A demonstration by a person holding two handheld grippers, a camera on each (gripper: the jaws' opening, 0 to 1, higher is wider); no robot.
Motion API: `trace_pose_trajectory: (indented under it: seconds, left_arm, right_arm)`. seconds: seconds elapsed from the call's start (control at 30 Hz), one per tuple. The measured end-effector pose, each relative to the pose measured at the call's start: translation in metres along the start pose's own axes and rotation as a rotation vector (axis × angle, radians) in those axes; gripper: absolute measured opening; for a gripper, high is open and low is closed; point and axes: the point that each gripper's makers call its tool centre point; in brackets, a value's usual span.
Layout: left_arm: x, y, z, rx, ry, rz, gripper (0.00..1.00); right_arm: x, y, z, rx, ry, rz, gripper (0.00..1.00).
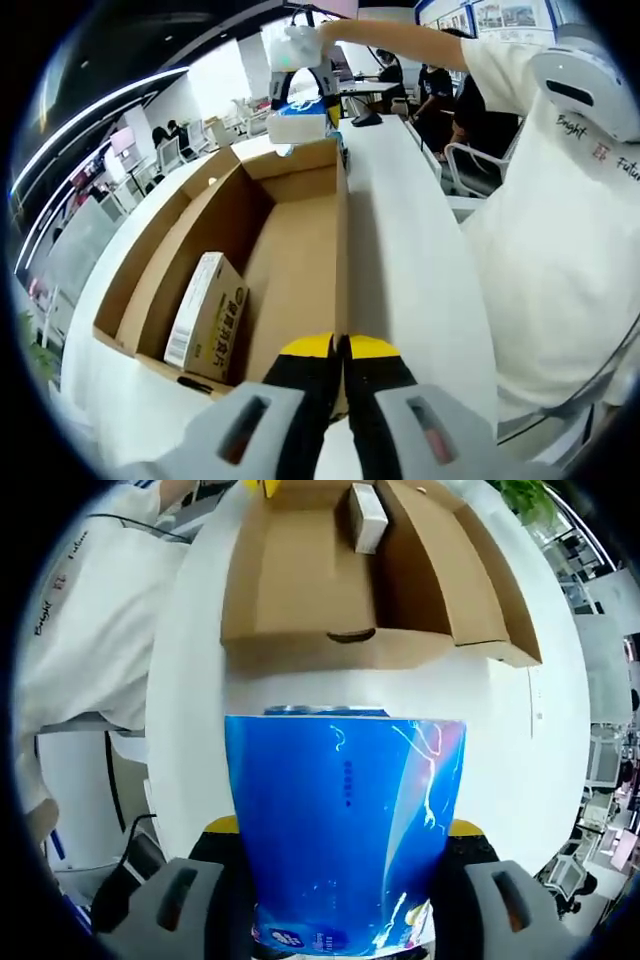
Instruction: Operate the shoe box by opening the lid, removing the specified soft item, and placing it in the target area until the item is outside and the box remains undamaged.
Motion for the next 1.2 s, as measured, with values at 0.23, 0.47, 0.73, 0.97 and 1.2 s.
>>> trace_pose_trajectory:
  seconds: [0.23,0.47,0.73,0.97,1.2]
  left_arm:
    - [0.000,0.000,0.000,0.002,0.003,-0.002,0.02]
    - [0.000,0.001,0.000,-0.001,0.003,-0.003,0.02]
    - [0.000,0.000,0.000,0.001,0.005,-0.005,0.02]
    - [0.000,0.000,-0.001,0.002,0.006,-0.005,0.03]
    - [0.000,0.000,-0.001,0.005,0.011,-0.008,0.03]
  right_arm:
    - [-0.004,0.001,-0.005,-0.001,0.019,0.015,0.72]
    - [-0.001,-0.004,-0.006,-0.014,0.012,0.031,0.73]
    - [-0.001,-0.003,-0.006,-0.006,0.003,0.051,0.73]
    - [0.002,0.001,0.000,0.011,-0.027,0.075,0.72]
    - [0.001,0.002,0.005,0.007,-0.031,0.060,0.70]
Point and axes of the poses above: the point that each gripper's makers call its tool centre point, and the gripper's own axes: z roughly backward along the fingers, x roughly to its right, y roughly out of its top, and after that the axes turned 2 degrees about -z, right-handed
